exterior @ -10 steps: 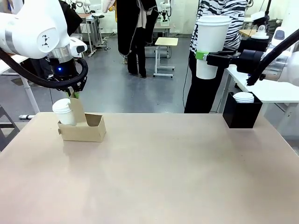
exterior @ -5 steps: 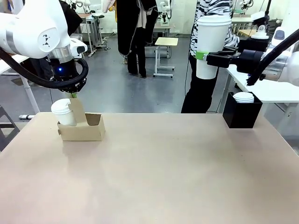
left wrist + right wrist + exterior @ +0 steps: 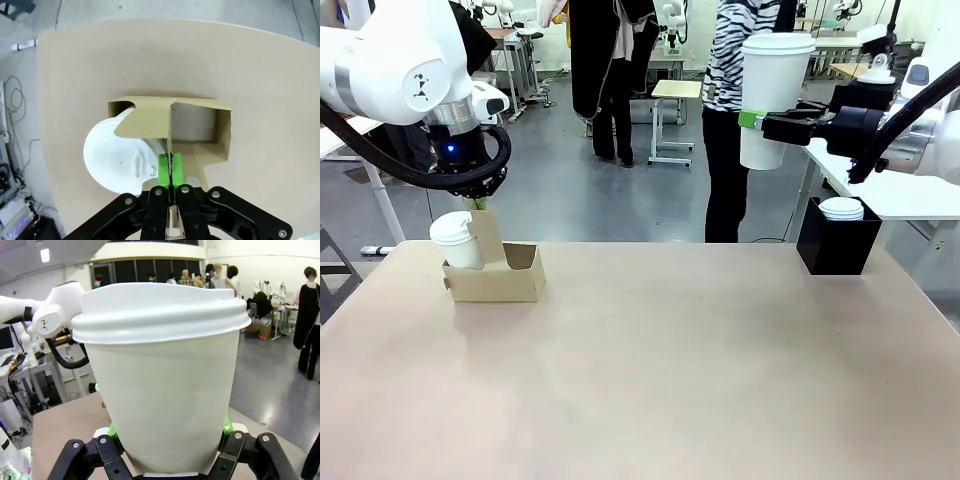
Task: Pour a drink into a cup and package it in a carrier.
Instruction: Position the Cup Carrier in the center of the table.
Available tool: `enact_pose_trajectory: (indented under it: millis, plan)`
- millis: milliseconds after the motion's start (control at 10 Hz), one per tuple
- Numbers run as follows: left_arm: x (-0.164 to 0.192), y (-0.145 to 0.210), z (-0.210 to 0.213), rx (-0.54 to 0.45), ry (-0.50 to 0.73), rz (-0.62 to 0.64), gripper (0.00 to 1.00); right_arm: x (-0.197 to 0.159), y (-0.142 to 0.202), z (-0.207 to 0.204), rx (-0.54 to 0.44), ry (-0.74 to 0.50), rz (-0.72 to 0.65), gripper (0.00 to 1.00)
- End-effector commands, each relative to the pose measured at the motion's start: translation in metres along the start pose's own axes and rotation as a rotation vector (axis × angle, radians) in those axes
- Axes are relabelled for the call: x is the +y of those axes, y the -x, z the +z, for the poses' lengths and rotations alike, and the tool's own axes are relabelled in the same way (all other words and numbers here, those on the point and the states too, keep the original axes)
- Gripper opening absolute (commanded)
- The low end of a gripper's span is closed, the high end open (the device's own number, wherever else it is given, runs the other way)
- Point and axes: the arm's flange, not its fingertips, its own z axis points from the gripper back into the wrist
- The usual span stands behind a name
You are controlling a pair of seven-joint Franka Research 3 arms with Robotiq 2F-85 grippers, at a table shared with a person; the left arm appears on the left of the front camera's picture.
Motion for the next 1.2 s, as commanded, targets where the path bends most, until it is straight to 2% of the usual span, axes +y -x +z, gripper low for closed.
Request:
enact_pose_trajectory:
  millis: [0, 300, 600, 800, 1100]
  plan:
    - [-0.006, 0.013, 0.025, -0.02, -0.005, 0.057, 0.02, 0.002, -0.003, 0.0, -0.007, 0.001, -0.002, 0.8]
    - [-0.041, 0.048, 0.078, -0.009, -0.026, 0.085, 0.02, 0.002, -0.003, 0.0, -0.007, 0.001, -0.002, 0.8]
    - [-0.103, 0.107, 0.122, -0.003, -0.061, 0.116, 0.02, 0.002, -0.003, 0.0, -0.007, 0.001, -0.002, 0.8]
    - [-0.146, 0.145, 0.132, -0.008, -0.055, 0.12, 0.02, 0.002, -0.003, 0.0, -0.007, 0.001, -0.002, 0.8]
    - [-0.207, 0.183, 0.116, -0.026, -0.02, 0.079, 0.02, 0.002, -0.003, 0.0, -0.007, 0.001, -0.002, 0.8]
